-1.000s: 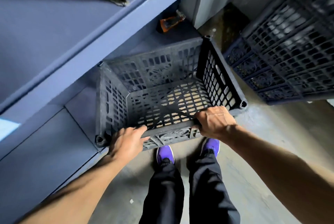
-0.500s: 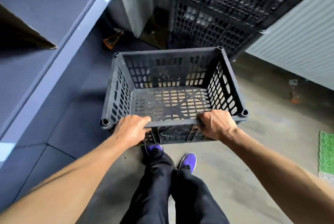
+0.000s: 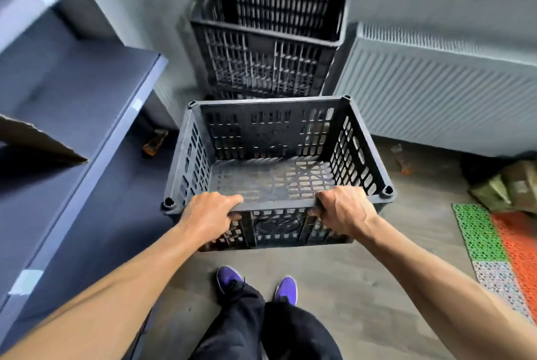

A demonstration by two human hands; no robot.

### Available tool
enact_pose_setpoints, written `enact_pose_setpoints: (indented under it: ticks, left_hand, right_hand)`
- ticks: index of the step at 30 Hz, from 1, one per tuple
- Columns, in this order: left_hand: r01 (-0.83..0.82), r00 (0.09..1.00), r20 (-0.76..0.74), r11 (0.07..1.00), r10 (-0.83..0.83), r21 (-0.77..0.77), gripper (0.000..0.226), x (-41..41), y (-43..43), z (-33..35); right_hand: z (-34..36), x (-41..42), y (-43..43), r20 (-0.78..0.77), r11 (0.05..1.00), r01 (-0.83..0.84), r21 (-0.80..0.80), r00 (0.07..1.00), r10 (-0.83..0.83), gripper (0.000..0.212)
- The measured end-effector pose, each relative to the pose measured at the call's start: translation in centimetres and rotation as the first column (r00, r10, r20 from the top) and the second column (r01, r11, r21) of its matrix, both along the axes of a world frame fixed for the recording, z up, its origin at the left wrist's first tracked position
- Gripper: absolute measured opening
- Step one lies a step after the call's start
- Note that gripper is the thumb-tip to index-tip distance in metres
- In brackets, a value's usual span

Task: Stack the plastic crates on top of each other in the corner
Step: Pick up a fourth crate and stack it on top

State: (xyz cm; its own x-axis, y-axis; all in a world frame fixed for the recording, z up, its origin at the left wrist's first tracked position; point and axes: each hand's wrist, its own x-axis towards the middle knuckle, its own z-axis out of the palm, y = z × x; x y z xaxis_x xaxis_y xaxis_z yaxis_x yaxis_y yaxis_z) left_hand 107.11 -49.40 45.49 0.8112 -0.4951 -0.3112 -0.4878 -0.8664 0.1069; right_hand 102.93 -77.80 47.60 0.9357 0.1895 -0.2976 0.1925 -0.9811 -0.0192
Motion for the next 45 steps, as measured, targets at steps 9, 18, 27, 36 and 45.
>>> enact_pose_setpoints:
  ticks: [9, 18, 27, 36, 45]
  left_hand:
    - [0.09, 0.966, 0.249, 0.992, -0.066, -0.085, 0.023, 2.2, -3.9, 11.8]
    - [0.167, 0.902, 0.42, 0.977, -0.097, -0.132, 0.022, 6.4, -4.0, 20.0]
    - [0.211, 0.868, 0.479, 0.97, -0.13, -0.119, 0.015, 12.7, -1.7, 24.4]
    - [0.262, 0.855, 0.493, 0.954, -0.161, -0.144, 0.02, 23.8, 2.4, 26.2]
    - [0.34, 0.84, 0.494, 0.927, -0.223, -0.159, 0.041, 32.5, 4.2, 27.1]
  right_hand:
    - [11.6, 0.3, -3.8, 0.248, 0.999, 0.034, -0.039, 0.968, -0.024, 0.028]
    - [19.8, 2.6, -4.1, 0.426, 0.998, 0.054, -0.04, 0.904, -0.032, 0.027]
    - [23.8, 7.3, -1.6, 0.485, 0.997, 0.079, -0.025, 0.873, -0.057, 0.019]
    - [25.4, 16.5, 3.2, 0.512, 0.985, 0.167, -0.04, 0.85, -0.123, 0.016]
    - [26.1, 22.8, 6.2, 0.525, 0.966, 0.258, -0.026, 0.826, -0.207, 0.019]
